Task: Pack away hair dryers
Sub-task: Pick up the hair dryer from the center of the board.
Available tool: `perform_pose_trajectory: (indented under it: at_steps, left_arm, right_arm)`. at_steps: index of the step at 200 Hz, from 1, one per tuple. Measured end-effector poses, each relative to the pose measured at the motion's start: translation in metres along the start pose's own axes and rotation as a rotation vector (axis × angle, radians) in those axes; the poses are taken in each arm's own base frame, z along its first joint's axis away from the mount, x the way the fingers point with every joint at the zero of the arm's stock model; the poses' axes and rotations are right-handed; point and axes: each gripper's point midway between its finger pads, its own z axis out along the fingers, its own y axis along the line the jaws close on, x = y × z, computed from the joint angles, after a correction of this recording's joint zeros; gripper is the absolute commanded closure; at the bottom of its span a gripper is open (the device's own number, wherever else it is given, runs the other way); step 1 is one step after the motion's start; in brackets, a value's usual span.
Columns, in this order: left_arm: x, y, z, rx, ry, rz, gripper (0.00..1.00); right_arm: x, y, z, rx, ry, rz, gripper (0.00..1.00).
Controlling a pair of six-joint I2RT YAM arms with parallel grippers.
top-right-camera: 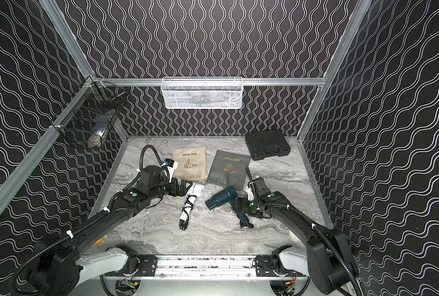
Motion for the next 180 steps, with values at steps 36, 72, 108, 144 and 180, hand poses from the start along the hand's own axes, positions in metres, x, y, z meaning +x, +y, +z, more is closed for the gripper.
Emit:
perform_pose_trajectory:
  at_steps: [36, 72, 108, 144, 180]
  left_arm:
    - [0.001, -0.004, 0.002, 0.024, 0.01, 0.0, 0.01]
    - [0.0, -0.006, 0.002, 0.031, 0.01, 0.003, 0.01]
    - [0.003, -0.008, 0.003, 0.037, 0.019, 0.005, 0.01]
    - [0.005, -0.009, 0.005, 0.041, 0.027, 0.005, 0.01]
    - [0.003, -0.011, 0.005, 0.047, 0.028, 0.006, 0.01]
  right_arm:
    - [0.008, 0.007, 0.014, 0.059, 0.05, -0.064, 0.18]
    - [0.013, 0.002, 0.027, 0.125, 0.08, -0.084, 0.26]
    - [0.012, -0.002, 0.031, 0.173, 0.072, -0.101, 0.39]
    - [0.012, 0.001, 0.026, 0.162, 0.035, -0.123, 0.56]
    - [0.009, 0.005, 0.017, 0.121, -0.027, -0.134, 0.7]
